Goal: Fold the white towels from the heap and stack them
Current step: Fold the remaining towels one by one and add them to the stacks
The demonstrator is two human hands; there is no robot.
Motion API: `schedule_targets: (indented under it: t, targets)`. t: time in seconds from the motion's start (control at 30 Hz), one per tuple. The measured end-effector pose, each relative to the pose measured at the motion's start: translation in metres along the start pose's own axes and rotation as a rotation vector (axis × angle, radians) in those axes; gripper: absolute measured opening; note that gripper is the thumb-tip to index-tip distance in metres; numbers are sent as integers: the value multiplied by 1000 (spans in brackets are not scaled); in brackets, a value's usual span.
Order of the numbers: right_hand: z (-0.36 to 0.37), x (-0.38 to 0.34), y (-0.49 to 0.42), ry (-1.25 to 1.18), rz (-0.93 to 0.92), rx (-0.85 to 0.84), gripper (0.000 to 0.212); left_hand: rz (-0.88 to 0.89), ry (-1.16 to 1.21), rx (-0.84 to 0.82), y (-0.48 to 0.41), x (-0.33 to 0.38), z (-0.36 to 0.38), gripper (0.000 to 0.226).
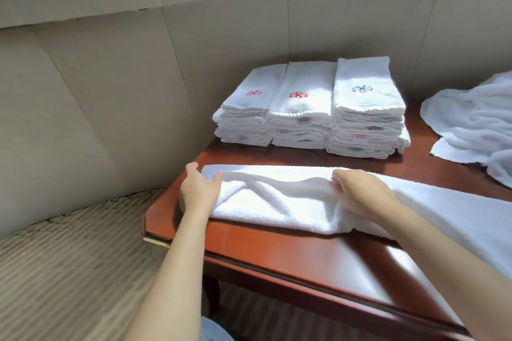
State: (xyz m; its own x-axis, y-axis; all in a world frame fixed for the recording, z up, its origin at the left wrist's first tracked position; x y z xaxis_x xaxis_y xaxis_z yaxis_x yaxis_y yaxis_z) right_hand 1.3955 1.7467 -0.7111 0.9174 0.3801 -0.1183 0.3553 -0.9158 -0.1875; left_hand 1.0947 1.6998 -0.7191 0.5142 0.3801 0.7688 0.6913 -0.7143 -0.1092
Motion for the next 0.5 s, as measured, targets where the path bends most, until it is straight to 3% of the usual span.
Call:
schedule_targets:
  t: [0.23, 0.33, 0.4, 0.5]
  targets:
    - [1, -9, -41, -52, 229, 0, 24, -257, 102, -283, -8, 8, -20, 109]
    - [14, -15, -38, -6, 269, 70, 12, -297, -34, -366, -8, 8, -22, 102]
    - [22, -15, -34, 11, 264, 141, 12, -199, -48, -297, -14, 6, -21, 84]
    - [26, -12, -34, 11, 262, 178, 14, 4, 46, -32, -25, -1, -20, 62]
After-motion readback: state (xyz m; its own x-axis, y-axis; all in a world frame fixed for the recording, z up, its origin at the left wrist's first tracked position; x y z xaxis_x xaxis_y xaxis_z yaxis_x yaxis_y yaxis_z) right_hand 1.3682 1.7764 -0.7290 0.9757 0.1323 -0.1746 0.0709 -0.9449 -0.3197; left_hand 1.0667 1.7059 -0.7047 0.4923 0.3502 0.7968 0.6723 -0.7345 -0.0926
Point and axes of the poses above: each hand's wrist, its own y-axis away from the middle knuckle, its own z-axis out of the palm, x = y × z, the point moved 1 cm from there along -y, towards the middle knuckle, and after that the axes turned 1 degree about y, right-handed, at the moved point
